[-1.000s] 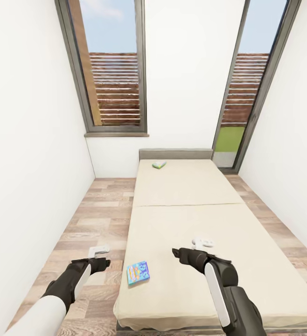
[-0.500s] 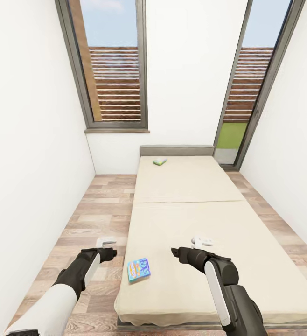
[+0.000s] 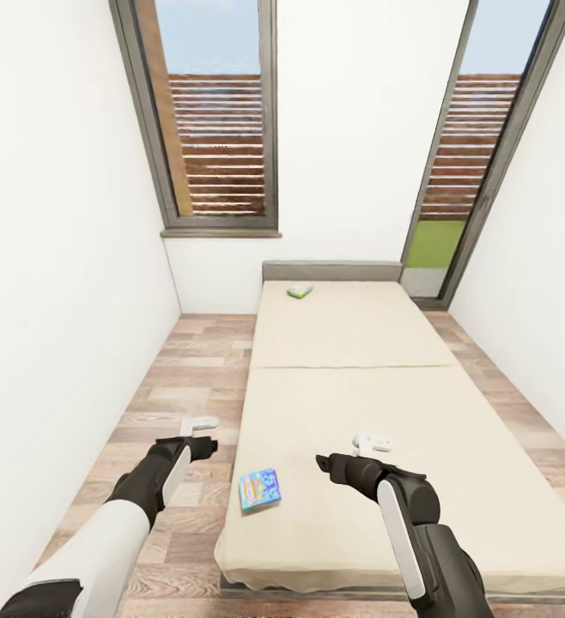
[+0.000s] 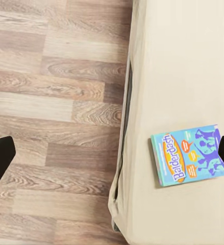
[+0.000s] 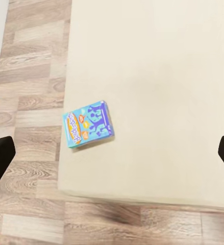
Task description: Put all the toys in the child's room - the three board games (two on the bed and one on the table), the two jigsaw puzzles on the table, and the tennis ball on the table - inside the toy box on the table in the child's room.
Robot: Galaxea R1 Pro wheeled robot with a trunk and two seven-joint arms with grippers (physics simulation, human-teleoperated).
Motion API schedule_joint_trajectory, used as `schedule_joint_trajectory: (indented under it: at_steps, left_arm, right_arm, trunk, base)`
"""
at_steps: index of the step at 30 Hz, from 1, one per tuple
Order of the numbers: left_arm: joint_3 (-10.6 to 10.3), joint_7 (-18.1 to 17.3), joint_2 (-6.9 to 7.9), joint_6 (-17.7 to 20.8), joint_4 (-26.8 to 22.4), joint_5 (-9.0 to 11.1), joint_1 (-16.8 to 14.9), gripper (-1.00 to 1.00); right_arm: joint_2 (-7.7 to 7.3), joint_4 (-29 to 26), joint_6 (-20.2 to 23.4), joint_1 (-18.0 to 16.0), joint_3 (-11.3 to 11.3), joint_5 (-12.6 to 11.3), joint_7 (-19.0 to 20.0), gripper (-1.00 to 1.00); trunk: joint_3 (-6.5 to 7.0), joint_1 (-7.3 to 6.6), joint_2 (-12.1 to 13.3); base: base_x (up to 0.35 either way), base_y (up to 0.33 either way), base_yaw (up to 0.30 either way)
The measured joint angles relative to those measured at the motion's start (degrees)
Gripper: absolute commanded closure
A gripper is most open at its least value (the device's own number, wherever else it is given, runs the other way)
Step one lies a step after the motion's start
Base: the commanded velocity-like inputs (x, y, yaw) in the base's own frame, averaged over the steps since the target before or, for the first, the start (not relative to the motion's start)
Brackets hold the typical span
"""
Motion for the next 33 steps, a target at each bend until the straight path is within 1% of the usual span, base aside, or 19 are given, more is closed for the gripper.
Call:
schedule_joint_trajectory:
  at_steps: [25, 28, 29, 33]
  left_arm:
    - [-0.3, -0.04, -0.08, -0.71, 0.2, -0.02, -0.24, -1.0]
    - [-0.77, -0.03, -0.15, -0.7, 0.2, -0.01, -0.24, -1.0]
    - [-1.27, 0.02, -0.19, -0.69, 0.2, 0.01, -0.24, -1.0]
    - [-2.19, 0.08, -0.31, -0.67, -0.01, 0.07, -0.3, -1.0]
  right_arm:
    - [0.03, 0.38, -0.41, 0.0, -0.04, 0.07, -0.16, -1.0]
    - [0.01, 0.39, -0.4, 0.0, -0.04, 0.08, -0.16, -1.0]
    - [-0.01, 0.4, -0.4, 0.0, -0.04, 0.09, -0.16, -1.0]
    - [0.03, 0.49, -0.57, -0.02, -0.04, 0.07, -0.16, -1.0]
  trunk:
    - [-2.34, 0.0, -0.01]
    - [-2.61, 0.0, -0.01]
    - [-2.71, 0.0, -0.01]
    - [-3.08, 0.0, -0.01]
  base:
    - [0.0, 0.0, 0.009]
    - [0.0, 0.0, 0.0]
    - [0.0, 0.0, 0.0]
    - [0.0, 0.0, 0.0]
